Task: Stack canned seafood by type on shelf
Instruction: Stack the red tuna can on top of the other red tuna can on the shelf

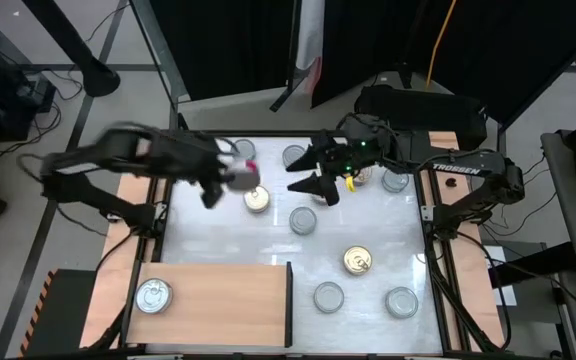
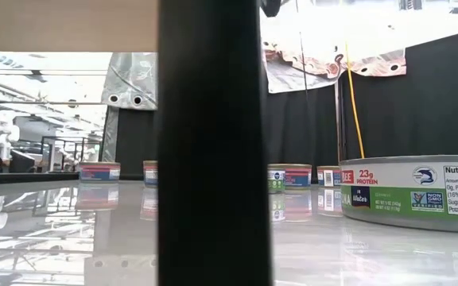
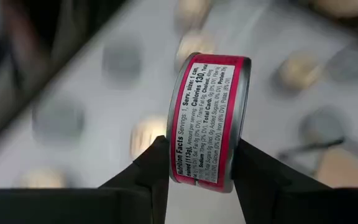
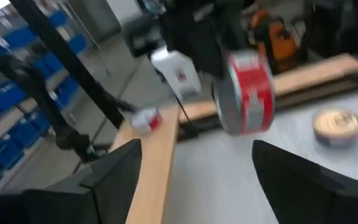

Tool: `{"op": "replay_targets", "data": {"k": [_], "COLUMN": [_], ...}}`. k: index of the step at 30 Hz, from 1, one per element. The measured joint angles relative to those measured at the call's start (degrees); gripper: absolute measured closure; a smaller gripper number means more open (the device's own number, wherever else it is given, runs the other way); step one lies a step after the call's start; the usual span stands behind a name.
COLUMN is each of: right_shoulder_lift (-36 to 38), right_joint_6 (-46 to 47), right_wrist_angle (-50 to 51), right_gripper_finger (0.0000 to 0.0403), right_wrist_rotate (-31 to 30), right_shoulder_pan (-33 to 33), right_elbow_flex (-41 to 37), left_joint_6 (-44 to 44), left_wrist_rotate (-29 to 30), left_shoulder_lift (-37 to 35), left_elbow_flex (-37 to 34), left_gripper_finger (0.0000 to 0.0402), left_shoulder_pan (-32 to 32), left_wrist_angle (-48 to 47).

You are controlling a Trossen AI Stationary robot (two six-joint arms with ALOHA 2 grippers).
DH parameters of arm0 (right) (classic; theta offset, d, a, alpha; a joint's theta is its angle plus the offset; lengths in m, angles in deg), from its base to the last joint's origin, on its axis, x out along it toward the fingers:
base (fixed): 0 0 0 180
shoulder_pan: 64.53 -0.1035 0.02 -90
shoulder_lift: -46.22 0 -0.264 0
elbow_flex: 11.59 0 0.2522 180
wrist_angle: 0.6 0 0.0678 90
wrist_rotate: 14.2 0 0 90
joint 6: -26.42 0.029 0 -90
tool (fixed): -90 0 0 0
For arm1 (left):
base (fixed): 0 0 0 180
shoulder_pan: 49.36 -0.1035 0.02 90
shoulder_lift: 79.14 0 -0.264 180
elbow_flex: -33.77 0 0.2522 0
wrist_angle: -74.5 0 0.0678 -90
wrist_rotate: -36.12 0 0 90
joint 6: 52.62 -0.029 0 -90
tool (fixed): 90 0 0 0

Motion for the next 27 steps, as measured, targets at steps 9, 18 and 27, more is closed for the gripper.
{"op": "replay_targets", "data": {"k": [9, 18, 27], "right_shoulder_lift": [-0.3, -7.5, -16.2], "right_joint_6": [-9.9, -19.4, -27.6], "right_wrist_angle": [-17.0, -1.2, 4.7], "right_gripper_finger": [0.0046, 0.0016, 0.0032], "right_wrist_rotate": [-18.0, -25.7, -33.5], "right_shoulder_pan": [-5.1, -7.3, -10.0], "right_elbow_flex": [5.5, 25.0, 38.8], "left_joint_6": [-25.3, -31.5, -32.0], "left_wrist_rotate": [0.5, -1.3, -2.3], "left_shoulder_lift": [-5.8, -3.6, -3.2], "left_elbow_flex": [1.4, 1.3, 1.3], "left_gripper_finger": [0.0259, 0.0258, 0.0258], "left_shoulder_pan": [0.3, 0.6, 0.6], "left_wrist_angle": [27.3, 37.3, 38.7]}}
